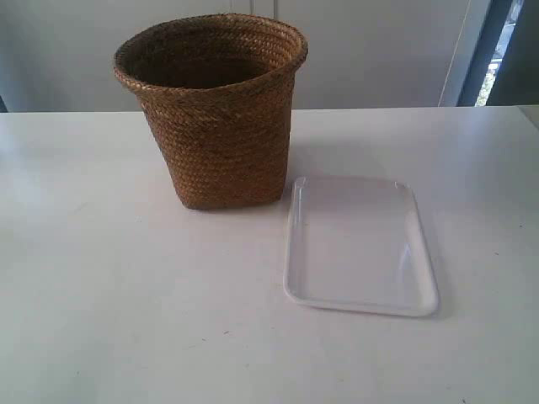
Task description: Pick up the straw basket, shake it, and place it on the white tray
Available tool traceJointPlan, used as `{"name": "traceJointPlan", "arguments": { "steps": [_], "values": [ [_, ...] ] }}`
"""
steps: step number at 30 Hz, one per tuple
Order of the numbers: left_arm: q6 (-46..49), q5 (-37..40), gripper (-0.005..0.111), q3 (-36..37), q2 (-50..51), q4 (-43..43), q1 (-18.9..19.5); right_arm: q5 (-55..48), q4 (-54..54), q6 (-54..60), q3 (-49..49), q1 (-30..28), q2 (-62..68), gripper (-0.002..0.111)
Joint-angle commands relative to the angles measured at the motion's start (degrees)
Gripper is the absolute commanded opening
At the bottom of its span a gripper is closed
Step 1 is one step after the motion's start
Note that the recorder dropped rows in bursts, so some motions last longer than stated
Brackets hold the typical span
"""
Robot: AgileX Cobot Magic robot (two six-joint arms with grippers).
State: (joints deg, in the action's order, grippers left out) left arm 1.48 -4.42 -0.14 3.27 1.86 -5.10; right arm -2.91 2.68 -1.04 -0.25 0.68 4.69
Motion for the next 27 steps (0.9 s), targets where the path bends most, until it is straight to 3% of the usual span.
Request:
{"name": "traceJointPlan", "arguments": {
  "steps": [1, 7, 12, 19, 21, 23, 27],
  "values": [
    [0.03, -0.36, 0.0, 0.14, -0.52, 0.03, -0.21, 0.12, -0.13, -0.3, 0.25, 0.27, -0.16, 0.0],
    [-0.31, -2.06, 0.0, 0.14, -0.52, 0.03, -0.21, 4.49, 0.46, 0.09, 0.25, 0.27, -0.16, 0.0],
    [-6.4, -6.39, 0.0, 0.14, -0.52, 0.03, -0.21, 13.25, 1.97, -11.9, 0.25, 0.27, -0.16, 0.0],
    [-7.65, -10.76, 0.0, 0.14, -0.52, 0.03, -0.21, 20.28, 3.11, -25.98, 0.25, 0.27, -0.16, 0.0],
    [-14.53, -12.34, 0.0, 0.14, -0.52, 0.5, -0.21, 21.49, 3.11, -26.5, 0.25, 0.27, -0.16, 0.0],
    [-28.12, -12.46, 0.0, 0.14, -0.52, 1.72, -0.21, 23.96, 3.11, -27.93, 0.25, 0.27, -0.16, 0.0],
    [-47.29, -6.76, 0.0, 0.14, -0.52, 3.3, -0.21, 24.78, 3.11, -39.26, 0.25, 0.27, -0.16, 0.0]
  ]
}}
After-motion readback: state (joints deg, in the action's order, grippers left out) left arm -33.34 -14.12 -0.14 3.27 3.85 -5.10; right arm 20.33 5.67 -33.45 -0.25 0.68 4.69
